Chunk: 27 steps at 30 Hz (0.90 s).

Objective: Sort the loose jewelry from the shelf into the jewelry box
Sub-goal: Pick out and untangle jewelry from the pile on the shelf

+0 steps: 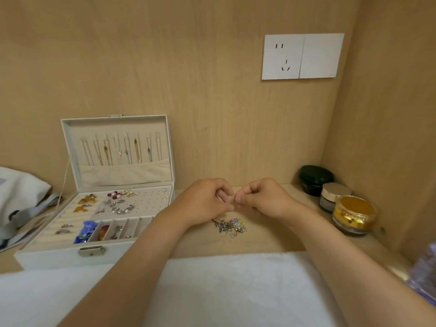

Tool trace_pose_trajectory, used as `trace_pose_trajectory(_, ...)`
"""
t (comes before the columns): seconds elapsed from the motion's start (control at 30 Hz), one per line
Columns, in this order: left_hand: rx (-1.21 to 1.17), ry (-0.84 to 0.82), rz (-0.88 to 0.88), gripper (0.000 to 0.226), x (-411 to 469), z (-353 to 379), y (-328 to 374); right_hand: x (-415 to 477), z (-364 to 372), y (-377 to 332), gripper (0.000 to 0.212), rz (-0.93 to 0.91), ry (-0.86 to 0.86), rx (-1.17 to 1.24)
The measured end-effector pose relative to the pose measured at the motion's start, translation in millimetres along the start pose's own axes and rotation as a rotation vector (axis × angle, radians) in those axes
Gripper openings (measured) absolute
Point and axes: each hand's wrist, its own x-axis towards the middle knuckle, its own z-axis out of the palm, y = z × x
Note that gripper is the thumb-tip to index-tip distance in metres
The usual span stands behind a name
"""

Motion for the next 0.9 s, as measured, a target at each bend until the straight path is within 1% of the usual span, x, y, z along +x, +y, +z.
trace_pose_trajectory(0.07, -0.039, 0.008, 0.010, 0.020, -1, -3, 1, 0, 4, -3, 0.008, 0.028, 0.017, 0.089)
trace_pose_trajectory(0.13, -0.072, 0.037, 0.018, 0.018, -1, -4, 1, -1, 8, -6, 0.007, 0.049, 0.011, 0.127)
trace_pose_trajectory(0.23, -0.081, 0.104, 0.017, 0.024, 1, -7, -1, -2, 12, -7, 0.007, 0.071, -0.025, 0.183)
trace_pose_trajectory(0.3, -0.088, 0.106, 0.022, 0.026, 1, -11, 0, -1, 14, -8, 0.010, 0.078, -0.035, 0.221)
trace_pose_trajectory(0.47, -0.148, 0.087, -0.045, 0.017, 0, -20, -1, 2, 24, -10, 0.010, 0.050, -0.024, 0.266)
trace_pose_trajectory(0.57, -0.095, 0.101, -0.081, 0.012, -2, -23, -3, 3, 28, -10, 0.012, 0.031, -0.023, 0.263)
trace_pose_trajectory(0.63, -0.004, 0.121, -0.098, 0.013, -2, -25, -5, 3, 29, -9, 0.013, 0.007, -0.010, 0.199)
trace_pose_trajectory(0.7, 0.077, 0.128, -0.132, 0.014, -1, -26, -7, 4, 27, -6, 0.012, -0.058, -0.010, -0.029)
trace_pose_trajectory(0.77, 0.119, 0.126, -0.161, 0.012, -1, -25, -10, 3, 26, -4, 0.016, -0.104, -0.066, -0.259)
trace_pose_trajectory(0.9, 0.209, 0.112, -0.175, 0.015, -1, -25, -14, 2, 27, -2, 0.018, -0.082, -0.174, -0.387)
